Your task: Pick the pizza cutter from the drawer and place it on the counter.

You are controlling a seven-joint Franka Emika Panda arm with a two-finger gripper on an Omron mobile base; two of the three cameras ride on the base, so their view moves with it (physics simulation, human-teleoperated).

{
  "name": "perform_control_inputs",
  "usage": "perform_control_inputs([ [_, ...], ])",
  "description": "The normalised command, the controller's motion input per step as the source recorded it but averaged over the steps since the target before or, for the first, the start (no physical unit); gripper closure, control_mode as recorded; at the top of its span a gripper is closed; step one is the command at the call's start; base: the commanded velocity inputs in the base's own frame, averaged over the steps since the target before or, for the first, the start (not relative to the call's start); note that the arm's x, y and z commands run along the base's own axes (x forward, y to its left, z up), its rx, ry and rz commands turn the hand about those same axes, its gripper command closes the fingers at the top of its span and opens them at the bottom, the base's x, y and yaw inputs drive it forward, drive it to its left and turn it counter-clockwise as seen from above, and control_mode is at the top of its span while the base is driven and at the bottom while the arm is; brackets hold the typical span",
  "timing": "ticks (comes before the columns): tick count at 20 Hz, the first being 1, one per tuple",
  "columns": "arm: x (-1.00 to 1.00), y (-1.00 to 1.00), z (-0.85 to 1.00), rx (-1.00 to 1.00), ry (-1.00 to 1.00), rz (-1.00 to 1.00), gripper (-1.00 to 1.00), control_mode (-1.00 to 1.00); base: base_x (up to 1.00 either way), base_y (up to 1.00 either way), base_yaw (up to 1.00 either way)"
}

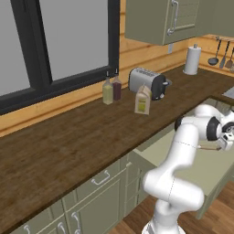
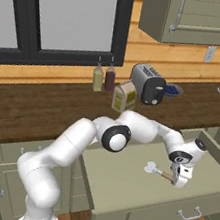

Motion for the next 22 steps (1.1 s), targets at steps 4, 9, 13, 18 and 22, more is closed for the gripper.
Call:
perform_control_inputs([
  [4, 0.38, 0.00, -0.45, 0.00, 0.00, -0.09, -1.00, -1.00, 0.00, 0.00, 0.00],
  [9, 0.46, 0.00, -0.32, -0.01, 0.00, -0.08, -1.00, -1.00, 0.00, 0.00, 0.00],
  [13, 0.11, 0.00, -0.58, -0.05, 0.01, -0.05, 1.00, -1.00, 0.00, 0.00, 0.00],
  [18, 0.05, 0.00, -0.21, -0.02, 0.00, -0.02, 1.00, -1.00, 0.00, 0.00, 0.00],
  [22, -0.53, -0.04, 0.01, 0.00, -0.09, 0.00, 1.00, -1.00, 0.00, 0.00, 0.00],
])
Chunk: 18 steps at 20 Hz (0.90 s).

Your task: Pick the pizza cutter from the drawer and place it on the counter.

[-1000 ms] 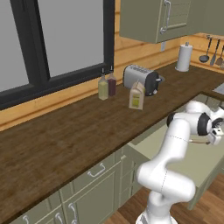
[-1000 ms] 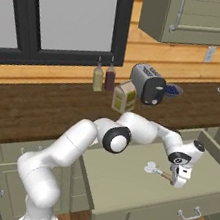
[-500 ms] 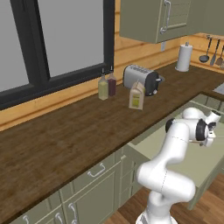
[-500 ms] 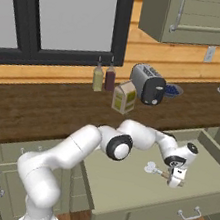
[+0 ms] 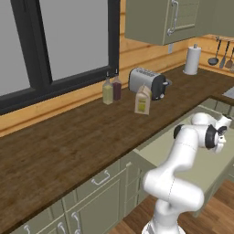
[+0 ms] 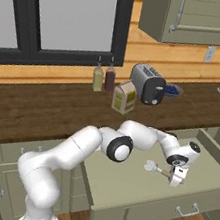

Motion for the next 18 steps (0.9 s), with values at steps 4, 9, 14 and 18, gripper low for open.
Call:
perform_control_inputs([
  [4, -0.66, 0.01, 0.61, 0.05, -0.28, 0.00, 1.00, -1.00, 0.00, 0.00, 0.00],
  [9, -0.20, 0.65, 1.00, 0.01, -0.27, 0.00, 1.00, -1.00, 0.00, 0.00, 0.00],
  [14, -0.08, 1.00, 1.00, -0.03, -0.17, -0.04, 1.00, -1.00, 0.00, 0.00, 0.00],
  [18, -0.06, 1.00, 1.00, -0.13, 0.00, 0.00, 1.00, -1.00, 0.00, 0.00, 0.00],
])
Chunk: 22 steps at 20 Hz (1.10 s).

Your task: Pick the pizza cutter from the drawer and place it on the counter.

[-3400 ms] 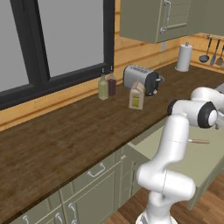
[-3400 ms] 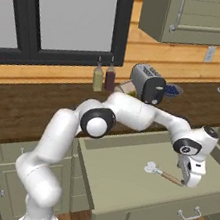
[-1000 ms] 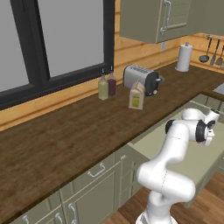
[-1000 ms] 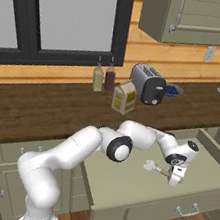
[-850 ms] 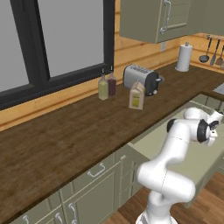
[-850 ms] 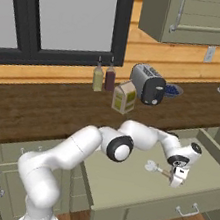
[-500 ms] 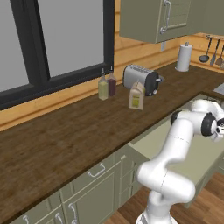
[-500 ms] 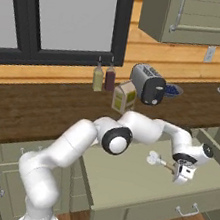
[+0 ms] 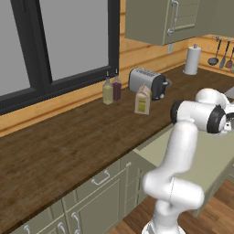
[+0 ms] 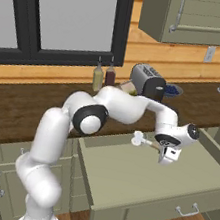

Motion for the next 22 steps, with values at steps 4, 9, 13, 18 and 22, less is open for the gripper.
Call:
perform_control_inputs([
  [4, -0.09, 1.00, 1.00, -0.20, 0.00, 0.00, 1.00, -1.00, 0.00, 0.00, 0.00],
  [9, 0.00, 1.00, 0.70, -0.18, 0.00, 0.00, 1.00, -1.00, 0.00, 0.00, 0.00],
  [13, 0.00, 1.00, 0.03, -0.07, 0.03, 0.00, 1.00, -1.00, 0.00, 0.00, 0.00],
  [18, 0.00, 1.00, 0.05, 0.00, 0.16, -0.05, 1.00, -1.00, 0.00, 0.00, 0.00],
  [22, 0.28, 1.00, 0.36, -0.03, 0.33, -0.10, 1.00, -1.00, 0.00, 0.00, 0.00],
])
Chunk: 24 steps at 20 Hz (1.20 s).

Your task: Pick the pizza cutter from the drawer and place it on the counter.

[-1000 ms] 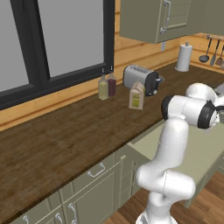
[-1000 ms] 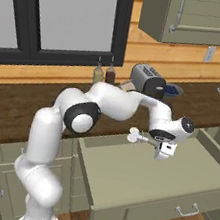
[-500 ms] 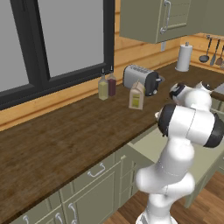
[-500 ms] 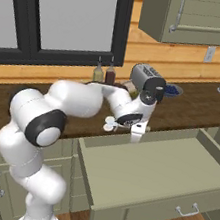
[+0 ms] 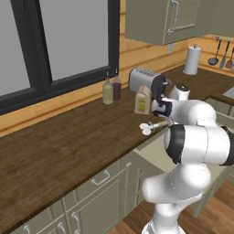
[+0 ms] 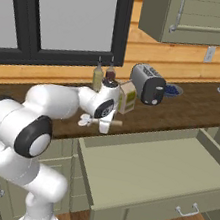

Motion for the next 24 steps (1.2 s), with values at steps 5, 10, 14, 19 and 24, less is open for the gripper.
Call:
perform_control_inputs([
  [5, 0.50, 1.00, -0.10, 0.06, 0.25, -0.13, 1.00, -1.00, 0.00, 0.00, 0.00],
  [10, 0.33, 1.00, -0.39, 0.21, 0.00, -0.13, 1.00, -1.00, 0.00, 0.00, 0.00],
  [14, 0.20, 1.00, -0.50, 0.04, -0.20, -0.06, -1.00, -1.00, 0.00, 0.00, 0.00],
  [19, 0.16, 0.51, -0.04, 0.00, -0.15, -0.03, -1.00, -1.00, 0.00, 0.00, 0.00],
  [24, -0.30, -0.26, 0.75, 0.04, -0.09, -0.03, -1.00, -1.00, 0.00, 0.00, 0.00],
])
